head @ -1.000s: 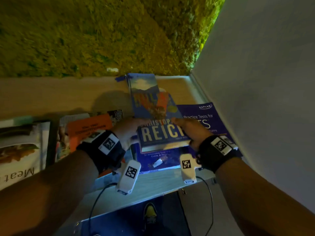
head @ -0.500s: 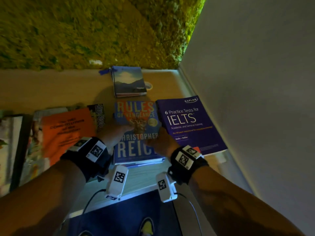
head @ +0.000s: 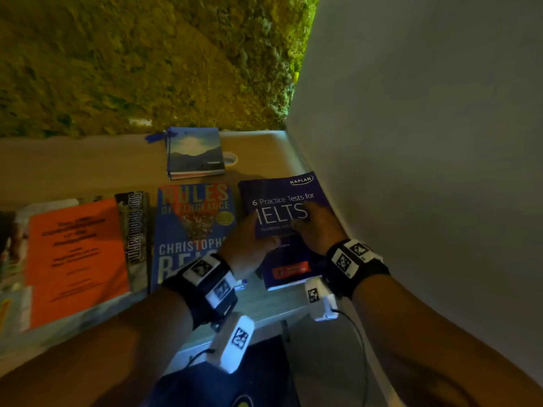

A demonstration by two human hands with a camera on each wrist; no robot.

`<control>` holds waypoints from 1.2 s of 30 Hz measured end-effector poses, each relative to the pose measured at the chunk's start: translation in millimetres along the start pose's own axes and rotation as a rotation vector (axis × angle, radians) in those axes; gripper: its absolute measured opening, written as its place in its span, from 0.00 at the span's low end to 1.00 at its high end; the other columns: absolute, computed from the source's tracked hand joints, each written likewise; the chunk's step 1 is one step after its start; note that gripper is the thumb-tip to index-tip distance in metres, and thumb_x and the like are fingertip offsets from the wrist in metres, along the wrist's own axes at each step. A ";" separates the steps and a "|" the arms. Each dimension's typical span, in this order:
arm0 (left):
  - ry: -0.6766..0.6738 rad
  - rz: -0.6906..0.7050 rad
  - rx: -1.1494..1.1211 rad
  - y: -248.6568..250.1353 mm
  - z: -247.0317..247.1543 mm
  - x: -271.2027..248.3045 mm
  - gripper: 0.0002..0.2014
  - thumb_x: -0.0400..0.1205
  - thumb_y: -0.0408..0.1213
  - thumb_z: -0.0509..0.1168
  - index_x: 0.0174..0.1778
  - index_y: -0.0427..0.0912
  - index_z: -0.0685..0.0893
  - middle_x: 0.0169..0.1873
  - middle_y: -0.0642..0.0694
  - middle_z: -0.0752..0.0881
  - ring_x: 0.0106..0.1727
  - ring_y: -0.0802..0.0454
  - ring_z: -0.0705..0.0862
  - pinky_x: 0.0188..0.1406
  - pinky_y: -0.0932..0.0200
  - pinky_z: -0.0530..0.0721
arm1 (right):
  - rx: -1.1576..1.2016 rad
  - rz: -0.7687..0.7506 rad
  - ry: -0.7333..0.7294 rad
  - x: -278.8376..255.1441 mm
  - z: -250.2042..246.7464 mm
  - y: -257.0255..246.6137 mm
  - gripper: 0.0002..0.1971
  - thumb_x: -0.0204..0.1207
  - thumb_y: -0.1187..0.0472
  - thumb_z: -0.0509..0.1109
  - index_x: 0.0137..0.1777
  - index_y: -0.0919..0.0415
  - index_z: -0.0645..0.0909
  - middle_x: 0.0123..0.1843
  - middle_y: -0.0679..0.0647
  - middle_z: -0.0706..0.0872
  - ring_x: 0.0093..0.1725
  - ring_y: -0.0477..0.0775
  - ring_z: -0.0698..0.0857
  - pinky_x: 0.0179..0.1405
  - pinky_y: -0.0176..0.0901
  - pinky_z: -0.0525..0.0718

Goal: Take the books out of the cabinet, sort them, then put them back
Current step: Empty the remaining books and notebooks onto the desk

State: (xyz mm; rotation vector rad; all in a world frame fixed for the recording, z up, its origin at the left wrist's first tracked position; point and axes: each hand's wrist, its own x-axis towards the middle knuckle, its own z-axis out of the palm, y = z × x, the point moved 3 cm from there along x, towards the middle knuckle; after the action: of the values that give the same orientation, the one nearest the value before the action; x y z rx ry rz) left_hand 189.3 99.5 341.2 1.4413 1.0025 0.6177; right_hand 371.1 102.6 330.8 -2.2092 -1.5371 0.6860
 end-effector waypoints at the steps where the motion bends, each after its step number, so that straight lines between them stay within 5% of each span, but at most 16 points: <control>1: 0.017 -0.076 0.021 -1.2 4.9 8.0 0.15 0.78 0.33 0.73 0.51 0.61 0.82 0.52 0.54 0.88 0.60 0.50 0.87 0.66 0.44 0.85 | -0.065 0.041 -0.014 13.5 0.9 27.3 0.28 0.70 0.38 0.65 0.69 0.48 0.81 0.69 0.56 0.87 0.68 0.65 0.85 0.67 0.60 0.85; 2: 0.028 -0.141 -0.005 -7.1 9.3 17.3 0.13 0.73 0.42 0.77 0.50 0.56 0.84 0.54 0.51 0.89 0.60 0.46 0.87 0.65 0.41 0.85 | -0.113 0.064 -0.029 20.9 2.3 45.4 0.31 0.65 0.33 0.62 0.67 0.45 0.79 0.68 0.56 0.87 0.68 0.66 0.85 0.66 0.61 0.85; 4: 0.017 -0.246 -0.070 -14.3 16.4 30.8 0.23 0.63 0.53 0.78 0.53 0.53 0.86 0.58 0.45 0.89 0.59 0.40 0.87 0.63 0.37 0.86 | -0.128 0.132 -0.081 20.7 6.6 61.4 0.36 0.61 0.30 0.62 0.71 0.40 0.74 0.74 0.57 0.81 0.70 0.70 0.82 0.69 0.64 0.82; 8: 0.124 -0.238 -0.295 0.5 20.9 32.4 0.12 0.80 0.28 0.72 0.57 0.41 0.85 0.58 0.38 0.89 0.61 0.36 0.87 0.62 0.35 0.87 | -0.130 0.218 -0.104 4.0 2.5 55.5 0.40 0.71 0.34 0.70 0.84 0.36 0.64 0.84 0.58 0.67 0.76 0.73 0.75 0.77 0.66 0.76; 13: 0.112 -0.454 -0.389 1.9 23.7 31.4 0.21 0.76 0.48 0.77 0.63 0.49 0.83 0.56 0.46 0.91 0.59 0.43 0.88 0.57 0.43 0.88 | 0.017 0.166 -0.074 7.3 0.0 69.7 0.44 0.53 0.22 0.67 0.73 0.33 0.74 0.71 0.50 0.85 0.65 0.64 0.86 0.65 0.61 0.86; 16: 0.118 -0.329 -0.313 6.6 30.5 33.2 0.26 0.80 0.34 0.74 0.73 0.49 0.76 0.61 0.41 0.88 0.60 0.37 0.87 0.48 0.41 0.88 | 0.157 0.161 0.009 6.6 -6.8 70.0 0.36 0.55 0.27 0.71 0.64 0.39 0.81 0.64 0.51 0.90 0.61 0.61 0.89 0.63 0.61 0.87; 20: 0.078 -0.220 -0.386 37.9 4.2 41.4 0.20 0.82 0.28 0.69 0.69 0.47 0.79 0.60 0.34 0.88 0.57 0.31 0.88 0.58 0.30 0.85 | 0.562 0.150 0.011 -7.1 -24.7 51.2 0.10 0.75 0.47 0.79 0.53 0.48 0.86 0.56 0.58 0.93 0.55 0.62 0.92 0.62 0.63 0.88; 24: 0.081 -0.013 -0.397 93.9 -35.9 40.3 0.16 0.84 0.31 0.67 0.67 0.49 0.81 0.57 0.36 0.90 0.50 0.35 0.92 0.49 0.34 0.90 | 0.982 0.160 -0.112 -12.2 -42.7 15.9 0.25 0.84 0.42 0.69 0.70 0.61 0.83 0.61 0.63 0.92 0.53 0.61 0.94 0.46 0.52 0.92; 27: 0.150 0.034 -0.479 132.1 -66.8 28.4 0.15 0.85 0.35 0.66 0.68 0.46 0.80 0.43 0.41 0.94 0.37 0.44 0.94 0.27 0.48 0.90 | 1.228 0.156 -0.177 -16.3 -57.6 -22.3 0.20 0.88 0.45 0.62 0.59 0.60 0.87 0.47 0.58 0.95 0.39 0.54 0.94 0.34 0.46 0.93; 30: 0.181 0.008 -0.502 141.8 -102.1 7.5 0.10 0.85 0.39 0.65 0.60 0.43 0.85 0.31 0.44 0.93 0.29 0.49 0.92 0.22 0.54 0.89 | 1.219 0.073 -0.209 -13.9 -60.2 -58.0 0.17 0.83 0.47 0.70 0.57 0.62 0.85 0.36 0.55 0.90 0.28 0.49 0.87 0.23 0.37 0.83; 33: 0.159 -0.013 -0.452 112.6 -132.5 -9.6 0.11 0.85 0.39 0.64 0.62 0.48 0.85 0.37 0.45 0.94 0.34 0.47 0.93 0.26 0.54 0.89 | 1.203 0.065 -0.229 -11.6 -31.0 -74.9 0.10 0.82 0.59 0.72 0.58 0.64 0.86 0.47 0.60 0.92 0.36 0.53 0.90 0.33 0.41 0.87; 36: 0.211 -0.083 -0.434 53.2 -159.6 -29.5 0.16 0.82 0.35 0.67 0.66 0.51 0.84 0.46 0.43 0.94 0.39 0.42 0.94 0.29 0.46 0.91 | 1.087 0.083 -0.305 -10.0 23.4 -71.7 0.19 0.76 0.63 0.78 0.66 0.68 0.87 0.61 0.64 0.92 0.58 0.64 0.91 0.65 0.60 0.88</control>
State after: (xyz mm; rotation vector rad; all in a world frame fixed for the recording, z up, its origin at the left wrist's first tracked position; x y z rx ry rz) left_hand 51.5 160.7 421.4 0.9624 1.0105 0.8793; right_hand 300.0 118.2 352.7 -1.3581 -0.8089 1.4854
